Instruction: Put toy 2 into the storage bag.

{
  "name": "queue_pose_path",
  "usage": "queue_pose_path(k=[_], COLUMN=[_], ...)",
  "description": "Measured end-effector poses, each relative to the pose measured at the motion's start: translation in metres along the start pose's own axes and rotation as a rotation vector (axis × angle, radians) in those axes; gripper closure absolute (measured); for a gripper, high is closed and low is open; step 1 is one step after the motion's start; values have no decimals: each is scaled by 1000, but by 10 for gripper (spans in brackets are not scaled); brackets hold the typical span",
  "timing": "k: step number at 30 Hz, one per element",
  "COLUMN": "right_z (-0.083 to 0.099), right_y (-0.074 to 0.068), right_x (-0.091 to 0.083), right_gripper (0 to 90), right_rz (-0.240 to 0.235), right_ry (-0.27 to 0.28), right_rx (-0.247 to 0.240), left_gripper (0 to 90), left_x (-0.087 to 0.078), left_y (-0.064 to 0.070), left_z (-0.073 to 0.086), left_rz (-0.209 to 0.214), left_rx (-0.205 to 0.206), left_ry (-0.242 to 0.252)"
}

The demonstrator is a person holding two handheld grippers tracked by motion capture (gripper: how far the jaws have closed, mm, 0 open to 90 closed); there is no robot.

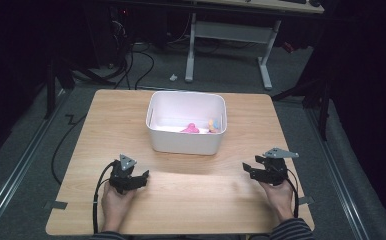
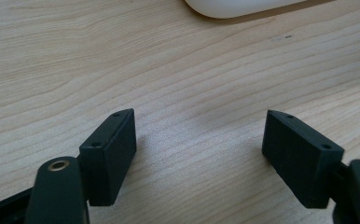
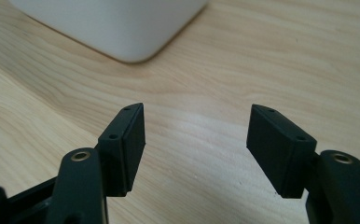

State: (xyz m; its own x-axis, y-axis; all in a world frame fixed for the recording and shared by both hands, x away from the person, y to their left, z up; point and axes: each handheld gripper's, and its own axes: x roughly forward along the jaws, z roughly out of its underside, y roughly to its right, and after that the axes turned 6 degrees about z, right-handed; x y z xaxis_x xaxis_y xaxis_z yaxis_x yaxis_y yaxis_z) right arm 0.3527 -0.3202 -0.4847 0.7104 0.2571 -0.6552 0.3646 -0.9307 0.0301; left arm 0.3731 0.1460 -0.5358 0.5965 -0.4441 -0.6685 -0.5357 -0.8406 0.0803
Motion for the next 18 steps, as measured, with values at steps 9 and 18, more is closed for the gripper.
queue_pose_path(k=[9,18], right_z=[28,34], right_y=[-2,-1], right_x=[25,31], right_gripper=[364,338], right_rz=[97,95], right_ry=[-31,-46], right_rx=[-5,2], left_gripper=[265,265], left_x=[0,0], left_y=[0,0], left_z=[0,0], left_rz=[0,1], left_rx=[0,1], left_ry=[0,0])
